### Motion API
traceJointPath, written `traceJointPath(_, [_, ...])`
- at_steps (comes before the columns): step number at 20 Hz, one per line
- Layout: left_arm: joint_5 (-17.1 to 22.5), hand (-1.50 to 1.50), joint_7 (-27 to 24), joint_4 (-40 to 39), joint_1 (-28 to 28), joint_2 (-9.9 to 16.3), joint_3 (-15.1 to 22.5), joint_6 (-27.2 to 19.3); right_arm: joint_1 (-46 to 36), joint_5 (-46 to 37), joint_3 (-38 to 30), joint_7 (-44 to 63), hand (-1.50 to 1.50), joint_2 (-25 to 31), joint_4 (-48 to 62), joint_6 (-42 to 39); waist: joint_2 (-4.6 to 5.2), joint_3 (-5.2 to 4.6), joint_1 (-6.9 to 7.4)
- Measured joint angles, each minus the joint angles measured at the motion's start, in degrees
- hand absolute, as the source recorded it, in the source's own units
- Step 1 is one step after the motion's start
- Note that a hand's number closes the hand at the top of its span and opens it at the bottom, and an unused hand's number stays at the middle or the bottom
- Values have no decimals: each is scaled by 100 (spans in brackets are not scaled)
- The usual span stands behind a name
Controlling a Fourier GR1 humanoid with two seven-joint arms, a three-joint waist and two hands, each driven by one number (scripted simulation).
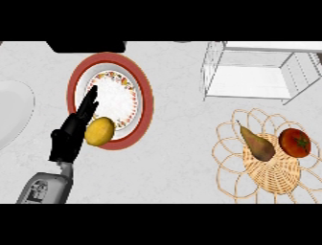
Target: Pick the tomato from the placemat and place it in the tiered shelf
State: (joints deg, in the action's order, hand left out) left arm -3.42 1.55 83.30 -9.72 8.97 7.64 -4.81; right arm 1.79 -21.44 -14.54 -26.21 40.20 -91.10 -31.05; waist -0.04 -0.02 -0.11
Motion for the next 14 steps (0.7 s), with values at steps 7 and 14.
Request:
traceJointPath(7, [-66,0,52,20,9,-54,-161,171,-193,-571,56,-101,-150,-283,240,58,3,1,11])
traceJointPath(14, [-168,0,54,48,67,-169,-256,272,-366,-1067,60,-81,-150,-491,379,73,3,2,10])
